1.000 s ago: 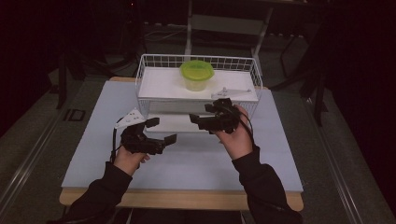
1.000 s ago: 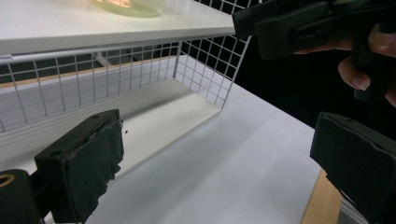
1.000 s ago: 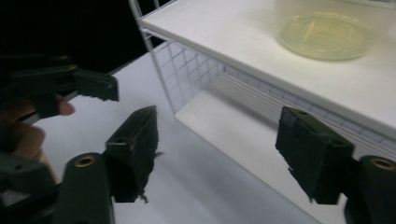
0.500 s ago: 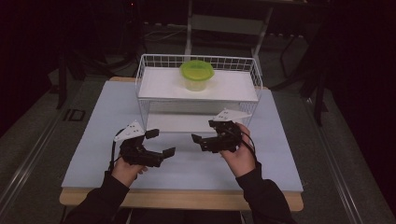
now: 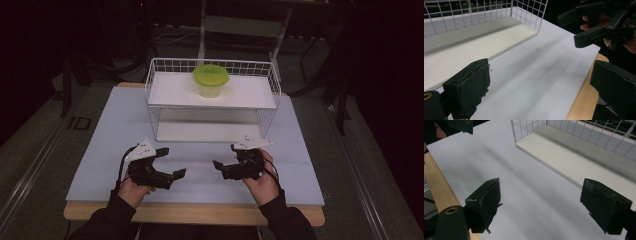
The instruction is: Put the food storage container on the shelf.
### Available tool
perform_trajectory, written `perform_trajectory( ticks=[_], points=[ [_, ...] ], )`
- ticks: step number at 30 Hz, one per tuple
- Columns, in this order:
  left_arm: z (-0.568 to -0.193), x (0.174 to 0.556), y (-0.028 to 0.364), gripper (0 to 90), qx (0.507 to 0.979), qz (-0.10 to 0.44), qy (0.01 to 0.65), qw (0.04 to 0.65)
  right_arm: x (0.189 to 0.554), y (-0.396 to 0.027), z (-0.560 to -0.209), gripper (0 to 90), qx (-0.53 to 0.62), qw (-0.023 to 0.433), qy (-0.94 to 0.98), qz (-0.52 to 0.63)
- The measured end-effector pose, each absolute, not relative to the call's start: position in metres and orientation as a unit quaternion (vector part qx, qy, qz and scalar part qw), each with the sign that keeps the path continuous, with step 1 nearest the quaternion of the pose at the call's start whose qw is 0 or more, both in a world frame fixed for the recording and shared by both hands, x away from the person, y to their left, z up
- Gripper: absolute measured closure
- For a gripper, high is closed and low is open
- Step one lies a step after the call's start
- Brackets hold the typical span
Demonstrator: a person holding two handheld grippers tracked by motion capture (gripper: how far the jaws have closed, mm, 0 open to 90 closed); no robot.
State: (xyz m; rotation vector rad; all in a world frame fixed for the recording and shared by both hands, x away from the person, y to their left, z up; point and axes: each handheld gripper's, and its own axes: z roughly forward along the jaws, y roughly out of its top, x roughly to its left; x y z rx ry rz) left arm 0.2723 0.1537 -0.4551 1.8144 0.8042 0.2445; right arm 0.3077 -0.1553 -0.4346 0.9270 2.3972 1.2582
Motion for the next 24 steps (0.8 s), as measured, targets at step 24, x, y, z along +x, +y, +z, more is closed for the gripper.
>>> perform_trajectory(
  ticks=[24],
  points=[
    [-0.494, 0.258, 0.177, 3.7, 0.785, 0.106, 0.354, 0.497, 0.274, -0.201, -0.474, 16.4, 0.329, 0.149, 0.837, 0.412]
  ],
)
